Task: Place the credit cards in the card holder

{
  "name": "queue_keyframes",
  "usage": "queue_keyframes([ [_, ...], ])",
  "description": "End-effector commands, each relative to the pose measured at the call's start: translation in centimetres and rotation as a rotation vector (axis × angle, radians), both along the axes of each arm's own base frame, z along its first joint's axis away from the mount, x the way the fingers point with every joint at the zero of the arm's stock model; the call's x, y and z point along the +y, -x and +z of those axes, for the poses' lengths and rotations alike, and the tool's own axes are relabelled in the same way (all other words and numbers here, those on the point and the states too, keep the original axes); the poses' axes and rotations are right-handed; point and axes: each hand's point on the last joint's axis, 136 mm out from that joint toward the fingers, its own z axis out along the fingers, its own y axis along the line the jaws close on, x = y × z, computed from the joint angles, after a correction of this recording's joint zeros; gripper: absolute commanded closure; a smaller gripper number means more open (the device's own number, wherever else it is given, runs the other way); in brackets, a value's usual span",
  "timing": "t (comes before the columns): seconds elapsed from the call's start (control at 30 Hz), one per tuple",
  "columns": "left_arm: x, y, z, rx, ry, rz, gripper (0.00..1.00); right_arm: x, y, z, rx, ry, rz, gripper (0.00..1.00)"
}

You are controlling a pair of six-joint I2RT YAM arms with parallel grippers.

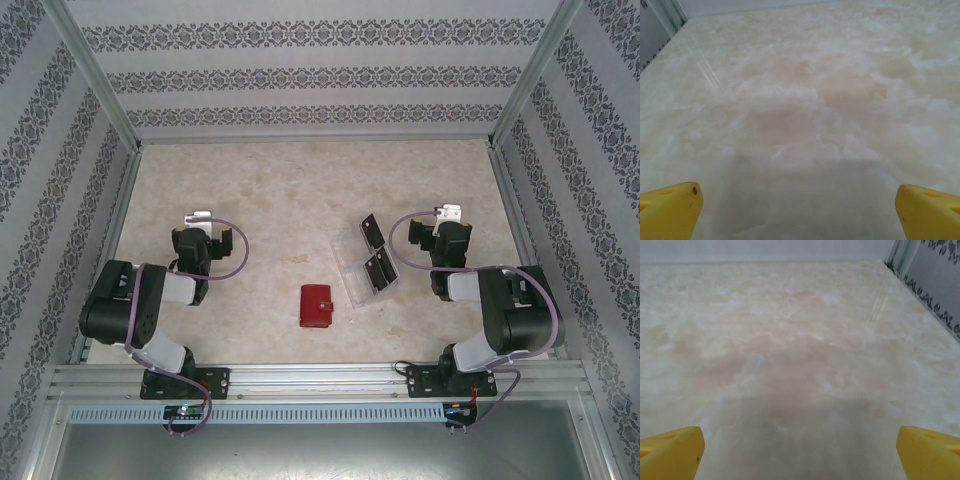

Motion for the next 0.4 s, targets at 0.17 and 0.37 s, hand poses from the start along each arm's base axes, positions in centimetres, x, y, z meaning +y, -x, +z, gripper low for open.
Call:
queue_keyframes([
  [0.17,0.0,-1.2,2.3,-0.106,0.037,-0.011,0.0,1.6,-1.1,1.7,-0.06,-0.014,0.114,0.02],
  [0.37,0.2,-1.3,2.3,-0.102,0.045,-0.008,0.0,1.8,-1.0,1.8,-0.065,-0.028,0.137,0.02],
])
